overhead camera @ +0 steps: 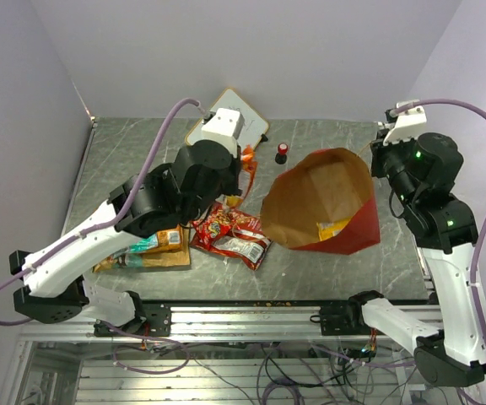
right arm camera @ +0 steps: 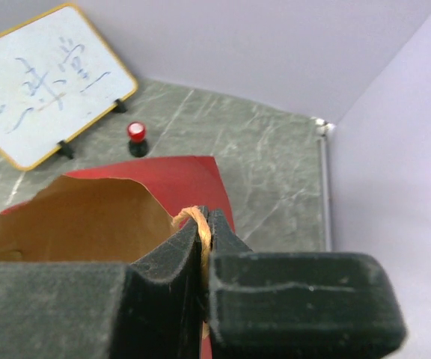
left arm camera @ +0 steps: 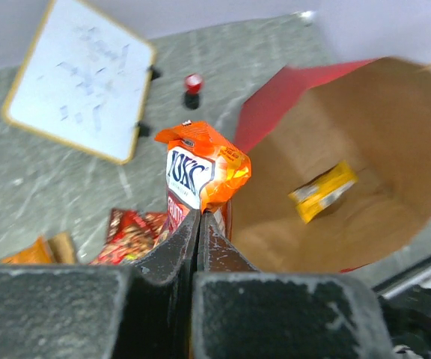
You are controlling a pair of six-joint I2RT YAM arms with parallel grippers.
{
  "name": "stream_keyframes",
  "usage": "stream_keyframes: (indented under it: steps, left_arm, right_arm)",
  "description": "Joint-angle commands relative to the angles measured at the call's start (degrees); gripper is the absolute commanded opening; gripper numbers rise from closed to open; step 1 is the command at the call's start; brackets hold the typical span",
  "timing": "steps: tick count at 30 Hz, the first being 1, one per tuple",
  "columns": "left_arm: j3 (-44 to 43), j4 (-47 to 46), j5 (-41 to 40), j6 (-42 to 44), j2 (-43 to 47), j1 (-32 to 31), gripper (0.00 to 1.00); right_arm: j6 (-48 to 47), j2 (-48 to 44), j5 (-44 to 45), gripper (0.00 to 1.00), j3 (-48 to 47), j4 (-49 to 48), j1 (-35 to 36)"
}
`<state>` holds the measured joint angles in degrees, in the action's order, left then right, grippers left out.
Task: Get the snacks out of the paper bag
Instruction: Place the snack at the center of the board.
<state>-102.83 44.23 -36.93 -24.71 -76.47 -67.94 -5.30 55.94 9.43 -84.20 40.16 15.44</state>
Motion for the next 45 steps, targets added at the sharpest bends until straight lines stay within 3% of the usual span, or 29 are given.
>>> stream_keyframes:
  steps: [1,7,12,17,33,40,45]
  left_arm:
    - [0.67,9.01,-2.79,-3.64,-0.18,5.4,0.07]
    - [6.89,11.9,0.91,-1.78,-3.56,10.24,0.07]
    - [15.68,5.62,4.88,3.49,-6.2,11.38,0.07]
    - [18.6,1.73,7.22,7.95,-10.33,11.43,0.07]
    - [19.7,-6.97,25.64,5.46,-23.92,11.76,0.08]
    - [18.21,-2.24,31.51,0.52,-25.68,14.17,0.36]
    - [18.23,-1.44,34.9,-1.97,-20.01,15.98,0.7]
  right_arm:
    - [-9.54,-0.97,4.85,0.0,0.62,-5.13,-0.02]
    - [-4.44,-1.62,0.91,0.0,4.47,-3.05,-0.03]
    - [5.36,-5.16,-3.25,0.0,9.01,-4.27,0.03]
    - [13.5,-9.83,-4.93,0.0,13.9,-5.86,-0.02]
    - [14.25,-13.07,-4.53,0.0,11.11,0.65,0.07]
    - [13.87,-10.37,-12.22,0.0,10.85,2.19,-0.02]
    - [13.39,-9.34,-13.67,0.0,10.46,2.07,0.0]
